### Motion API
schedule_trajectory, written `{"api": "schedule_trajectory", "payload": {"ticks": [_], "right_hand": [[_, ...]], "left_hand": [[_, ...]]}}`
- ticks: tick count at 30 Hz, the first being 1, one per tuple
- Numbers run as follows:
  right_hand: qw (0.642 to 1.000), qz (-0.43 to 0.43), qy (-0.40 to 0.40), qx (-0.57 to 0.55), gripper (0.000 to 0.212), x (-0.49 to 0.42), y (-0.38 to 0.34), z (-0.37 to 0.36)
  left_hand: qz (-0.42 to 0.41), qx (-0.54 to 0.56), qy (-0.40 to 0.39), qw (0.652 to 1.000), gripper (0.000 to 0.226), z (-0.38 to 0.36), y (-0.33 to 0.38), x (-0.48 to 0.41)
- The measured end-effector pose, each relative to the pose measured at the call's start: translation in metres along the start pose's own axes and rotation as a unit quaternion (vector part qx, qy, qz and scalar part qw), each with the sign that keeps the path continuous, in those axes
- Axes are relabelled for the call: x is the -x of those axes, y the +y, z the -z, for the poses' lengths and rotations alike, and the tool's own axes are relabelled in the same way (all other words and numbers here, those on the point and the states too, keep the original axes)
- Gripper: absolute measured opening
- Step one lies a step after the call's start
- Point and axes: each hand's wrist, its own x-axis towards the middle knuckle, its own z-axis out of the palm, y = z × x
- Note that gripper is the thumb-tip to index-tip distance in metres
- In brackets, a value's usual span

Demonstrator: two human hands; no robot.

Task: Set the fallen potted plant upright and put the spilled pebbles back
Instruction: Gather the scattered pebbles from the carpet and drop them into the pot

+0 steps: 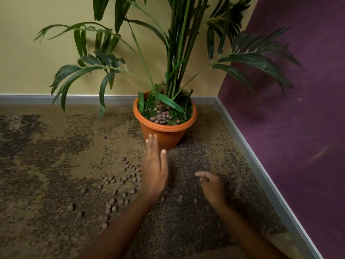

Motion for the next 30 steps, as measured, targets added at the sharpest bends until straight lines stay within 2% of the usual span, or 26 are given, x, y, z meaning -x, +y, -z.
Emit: {"api": "schedule_trajectory", "payload": {"ticks": [5,10,15,20,24,30], "right_hand": [[0.979,0.125,0.029,0.158,0.034,-0.028,0.011,0.015],[0.963,0.117,0.026,0.243,0.04,-0.062,0.021,0.023],[0.941,0.101,0.006,0.322,0.04,-0.087,0.024,0.03],[0.955,0.143,0.016,0.259,0.023,-0.079,0.018,0.03],[0.951,0.211,0.025,0.226,0.016,-0.035,0.027,0.004],[0.951,0.263,0.026,0.158,0.021,0.02,0.036,-0.035]], "left_hand": [[0.033,-0.192,-0.128,0.973,0.057,-0.007,-0.038,0.032],[0.018,-0.316,-0.219,0.923,0.063,-0.009,-0.063,0.043],[-0.02,-0.351,-0.236,0.906,0.065,-0.009,-0.076,0.048],[-0.042,-0.361,-0.231,0.903,0.062,-0.009,-0.08,0.042],[-0.044,-0.376,-0.223,0.898,0.062,-0.006,-0.085,0.028],[-0.003,-0.392,-0.185,0.901,0.061,0.0,-0.086,-0.003]]}}
